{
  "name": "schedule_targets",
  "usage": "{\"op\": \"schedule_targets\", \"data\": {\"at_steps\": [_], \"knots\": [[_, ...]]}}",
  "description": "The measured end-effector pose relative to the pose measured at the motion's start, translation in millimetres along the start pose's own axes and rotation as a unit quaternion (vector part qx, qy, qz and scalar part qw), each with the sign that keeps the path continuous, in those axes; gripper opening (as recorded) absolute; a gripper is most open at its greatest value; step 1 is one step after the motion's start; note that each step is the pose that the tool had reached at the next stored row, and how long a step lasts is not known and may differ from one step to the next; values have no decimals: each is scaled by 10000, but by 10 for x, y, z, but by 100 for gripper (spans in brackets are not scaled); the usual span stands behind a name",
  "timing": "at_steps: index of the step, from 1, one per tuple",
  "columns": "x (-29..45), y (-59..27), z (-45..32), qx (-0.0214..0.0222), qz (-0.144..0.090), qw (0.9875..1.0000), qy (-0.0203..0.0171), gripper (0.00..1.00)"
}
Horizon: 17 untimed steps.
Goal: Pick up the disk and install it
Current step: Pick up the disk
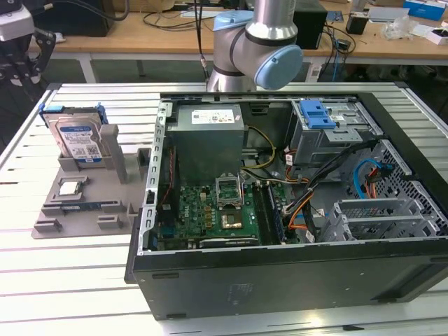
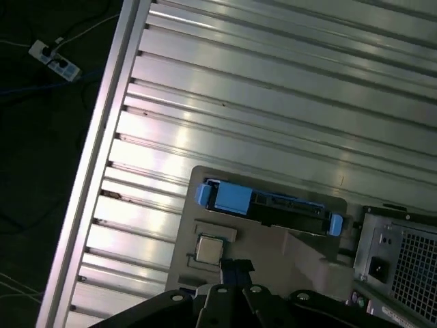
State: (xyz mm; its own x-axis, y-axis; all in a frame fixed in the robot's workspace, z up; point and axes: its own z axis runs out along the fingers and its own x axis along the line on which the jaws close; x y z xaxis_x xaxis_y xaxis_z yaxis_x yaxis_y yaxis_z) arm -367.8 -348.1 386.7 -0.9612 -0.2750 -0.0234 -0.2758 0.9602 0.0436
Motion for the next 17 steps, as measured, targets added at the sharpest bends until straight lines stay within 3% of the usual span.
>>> {"op": "schedule_targets", "data": {"at_steps": [4, 5, 9, 11, 13, 15, 17], "knots": [[0, 0, 0, -11, -482, 9988, 21, 10], [0, 0, 0, -16, -702, 9975, 30, 10], [0, 0, 0, -30, -1292, 9916, 56, 10], [0, 0, 0, -38, -1636, 9865, 71, 10], [0, 0, 0, -42, -1816, 9833, 79, 10], [0, 0, 0, -48, -2057, 9786, 90, 10], [0, 0, 0, -52, -2208, 9753, 97, 10]]}}
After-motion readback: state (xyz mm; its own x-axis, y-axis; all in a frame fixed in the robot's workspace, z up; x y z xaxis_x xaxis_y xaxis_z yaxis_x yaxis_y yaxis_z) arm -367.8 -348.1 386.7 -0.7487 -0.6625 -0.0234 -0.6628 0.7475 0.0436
